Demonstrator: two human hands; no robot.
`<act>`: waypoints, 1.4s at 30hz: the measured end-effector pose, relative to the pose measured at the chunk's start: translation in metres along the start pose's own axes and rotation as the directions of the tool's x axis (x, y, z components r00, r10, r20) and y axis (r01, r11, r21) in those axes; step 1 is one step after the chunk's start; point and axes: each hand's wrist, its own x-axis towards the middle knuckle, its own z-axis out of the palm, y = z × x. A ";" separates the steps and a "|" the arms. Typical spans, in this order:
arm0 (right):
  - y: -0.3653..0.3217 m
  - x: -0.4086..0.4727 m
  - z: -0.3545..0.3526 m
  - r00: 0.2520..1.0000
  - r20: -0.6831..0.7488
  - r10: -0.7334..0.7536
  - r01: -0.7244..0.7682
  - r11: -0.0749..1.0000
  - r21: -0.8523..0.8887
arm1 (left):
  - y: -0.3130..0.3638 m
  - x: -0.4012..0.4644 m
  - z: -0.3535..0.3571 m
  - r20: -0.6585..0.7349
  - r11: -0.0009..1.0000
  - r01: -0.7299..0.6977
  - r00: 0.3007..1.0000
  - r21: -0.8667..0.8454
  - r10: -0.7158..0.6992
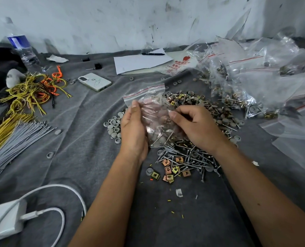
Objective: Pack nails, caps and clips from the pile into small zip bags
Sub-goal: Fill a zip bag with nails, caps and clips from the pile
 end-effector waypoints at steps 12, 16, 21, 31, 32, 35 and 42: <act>-0.007 -0.002 -0.002 0.973 -0.189 -0.134 0.171 0.966 0.195 | 0.009 -0.012 0.000 0.194 0.953 0.266 0.937 0.145 -0.291; -0.003 0.001 -0.005 0.948 -0.313 0.063 0.034 0.954 0.297 | 0.011 -0.010 -0.001 0.202 0.926 0.325 0.910 0.191 -0.361; -0.004 0.002 -0.006 0.931 -0.289 0.223 -0.094 0.911 0.401 | 0.008 -0.010 0.000 0.206 0.923 0.287 0.917 0.258 -0.342; -0.003 0.003 -0.006 0.934 -0.297 0.198 -0.062 0.909 0.413 | 0.003 -0.009 0.003 0.199 0.944 0.075 0.969 0.320 -0.144; -0.003 0.003 -0.006 0.938 -0.291 0.186 -0.055 0.912 0.406 | 0.003 -0.010 0.004 0.201 0.950 0.065 0.971 0.304 -0.131; -0.003 0.003 -0.007 0.955 -0.252 0.155 -0.028 0.896 0.443 | 0.002 -0.008 0.003 0.190 0.944 -0.031 0.981 0.328 -0.034; -0.003 0.001 0.002 0.981 -0.195 0.012 0.053 0.944 0.326 | -0.003 -0.008 0.002 0.143 0.901 -0.213 0.975 0.379 0.171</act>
